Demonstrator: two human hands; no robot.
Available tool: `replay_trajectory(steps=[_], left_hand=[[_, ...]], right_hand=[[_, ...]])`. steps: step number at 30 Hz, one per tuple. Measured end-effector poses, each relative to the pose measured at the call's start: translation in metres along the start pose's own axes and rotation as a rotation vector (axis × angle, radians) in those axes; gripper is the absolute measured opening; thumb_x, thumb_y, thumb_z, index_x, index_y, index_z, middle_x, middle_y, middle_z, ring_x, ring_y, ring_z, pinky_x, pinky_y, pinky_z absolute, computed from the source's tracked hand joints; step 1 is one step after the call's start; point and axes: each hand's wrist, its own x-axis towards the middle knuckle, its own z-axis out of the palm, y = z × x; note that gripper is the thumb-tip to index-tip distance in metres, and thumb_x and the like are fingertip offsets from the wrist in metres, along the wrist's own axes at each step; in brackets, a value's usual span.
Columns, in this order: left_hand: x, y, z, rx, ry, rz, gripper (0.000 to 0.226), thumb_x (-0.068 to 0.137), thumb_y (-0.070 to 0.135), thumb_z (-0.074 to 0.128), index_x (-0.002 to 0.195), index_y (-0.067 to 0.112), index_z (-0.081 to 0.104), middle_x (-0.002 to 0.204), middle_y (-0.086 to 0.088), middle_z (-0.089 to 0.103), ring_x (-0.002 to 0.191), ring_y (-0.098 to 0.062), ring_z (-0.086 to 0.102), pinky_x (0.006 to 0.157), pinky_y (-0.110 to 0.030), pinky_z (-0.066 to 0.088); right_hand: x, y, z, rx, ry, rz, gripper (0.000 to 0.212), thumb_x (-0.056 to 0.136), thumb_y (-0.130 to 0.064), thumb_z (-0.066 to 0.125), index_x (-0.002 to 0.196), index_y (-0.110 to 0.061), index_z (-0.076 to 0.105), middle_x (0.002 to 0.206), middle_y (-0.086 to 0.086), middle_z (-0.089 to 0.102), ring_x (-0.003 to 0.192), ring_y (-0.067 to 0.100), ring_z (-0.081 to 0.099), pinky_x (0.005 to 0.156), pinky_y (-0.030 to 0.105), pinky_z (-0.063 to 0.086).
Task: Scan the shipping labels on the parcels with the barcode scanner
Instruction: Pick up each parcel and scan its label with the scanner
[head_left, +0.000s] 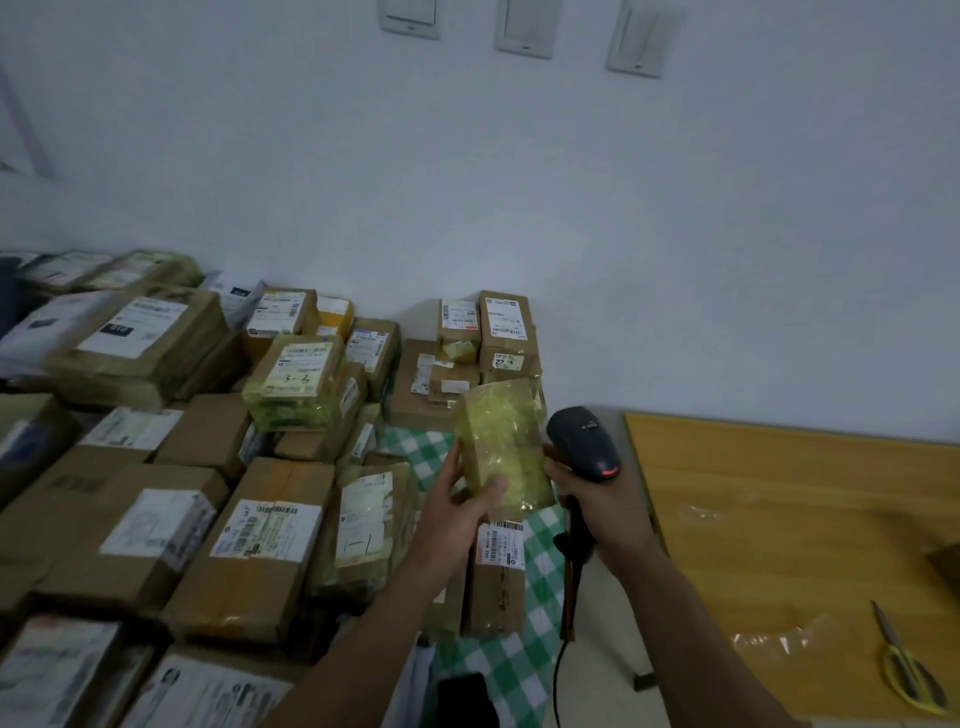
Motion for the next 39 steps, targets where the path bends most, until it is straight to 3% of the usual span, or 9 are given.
replay_trajectory(steps=[5, 8, 13, 16, 20, 25, 32, 35, 39], left_hand=[[0.0, 0.002, -0.004, -0.281, -0.065, -0.094, 0.058, 0.094, 0.027, 0.065, 0.149, 0.02, 0.049, 0.135, -0.01, 0.068, 0.119, -0.033, 0.068, 0.096, -0.053, 0.057], [-0.001, 0.004, -0.005, -0.31, -0.086, -0.092, 0.055, 0.097, 0.032, 0.063, 0.149, 0.025, 0.047, 0.136, -0.011, 0.067, 0.123, -0.034, 0.066, 0.1, -0.06, 0.053], [0.007, 0.005, -0.009, -0.047, 0.053, 0.016, 0.046, 0.106, 0.022, 0.056, 0.143, 0.05, 0.05, 0.127, 0.003, 0.07, 0.11, -0.018, 0.072, 0.087, -0.043, 0.063], [0.006, 0.005, -0.01, 0.068, 0.051, 0.039, 0.04, 0.101, 0.035, 0.063, 0.134, 0.055, 0.056, 0.12, 0.016, 0.072, 0.106, -0.005, 0.072, 0.084, -0.027, 0.061], [0.008, 0.006, -0.01, 0.187, 0.03, 0.081, 0.066, 0.091, 0.027, 0.079, 0.144, 0.049, 0.048, 0.121, 0.021, 0.069, 0.105, 0.006, 0.067, 0.088, -0.024, 0.06], [0.016, 0.009, -0.007, 0.23, 0.071, 0.104, 0.085, 0.09, 0.018, 0.079, 0.151, 0.053, 0.031, 0.12, 0.028, 0.061, 0.105, 0.009, 0.06, 0.073, -0.01, 0.054], [0.039, 0.007, -0.002, 0.3, 0.123, 0.136, 0.092, 0.09, 0.024, 0.079, 0.159, 0.049, 0.023, 0.141, 0.013, 0.061, 0.129, -0.01, 0.059, 0.101, -0.037, 0.055], [0.044, 0.007, 0.002, 0.296, 0.14, 0.119, 0.095, 0.09, 0.016, 0.08, 0.16, 0.043, 0.021, 0.146, 0.007, 0.057, 0.131, -0.013, 0.057, 0.079, -0.01, 0.053], [0.046, 0.005, 0.007, 0.27, 0.166, 0.122, 0.097, 0.088, 0.008, 0.08, 0.159, 0.034, 0.019, 0.146, -0.001, 0.054, 0.124, -0.016, 0.058, 0.065, -0.001, 0.047]], right_hand=[[-0.005, -0.014, 0.003, 0.12, 0.009, 0.025, 0.04, 0.086, -0.012, 0.083, 0.121, -0.026, 0.071, 0.108, -0.006, 0.079, 0.103, 0.015, 0.074, 0.082, 0.037, 0.059], [-0.005, -0.016, 0.004, 0.083, -0.02, 0.037, 0.04, 0.084, -0.013, 0.084, 0.121, -0.024, 0.072, 0.108, 0.0, 0.08, 0.102, 0.02, 0.076, 0.091, 0.043, 0.06], [-0.004, -0.017, 0.002, 0.044, 0.062, 0.015, 0.034, 0.082, -0.006, 0.085, 0.11, -0.022, 0.075, 0.1, 0.004, 0.08, 0.094, 0.025, 0.077, 0.085, 0.046, 0.062], [-0.005, -0.021, 0.003, -0.022, 0.047, -0.005, 0.03, 0.083, -0.007, 0.084, 0.108, -0.021, 0.075, 0.092, -0.001, 0.08, 0.082, 0.016, 0.077, 0.071, 0.035, 0.06], [-0.006, -0.025, 0.003, -0.097, 0.014, -0.02, 0.023, 0.085, -0.013, 0.084, 0.104, -0.016, 0.072, 0.075, -0.008, 0.075, 0.068, 0.009, 0.07, 0.06, 0.022, 0.054], [-0.006, -0.039, 0.001, -0.238, 0.003, -0.02, 0.03, 0.084, -0.031, 0.086, 0.109, -0.025, 0.072, 0.093, -0.004, 0.078, 0.082, 0.011, 0.073, 0.066, 0.027, 0.057], [-0.009, -0.057, 0.007, -0.318, -0.222, 0.094, 0.024, 0.09, -0.029, 0.08, 0.112, -0.025, 0.071, 0.093, 0.003, 0.08, 0.077, 0.019, 0.078, 0.073, 0.038, 0.056], [-0.007, -0.06, 0.008, -0.325, -0.231, 0.108, 0.023, 0.091, -0.03, 0.08, 0.112, -0.027, 0.071, 0.091, 0.003, 0.08, 0.079, 0.02, 0.078, 0.081, 0.043, 0.059], [-0.007, -0.062, 0.007, -0.288, -0.233, 0.124, 0.026, 0.091, -0.037, 0.079, 0.114, -0.031, 0.069, 0.088, 0.006, 0.079, 0.074, 0.019, 0.076, 0.07, 0.032, 0.056]])
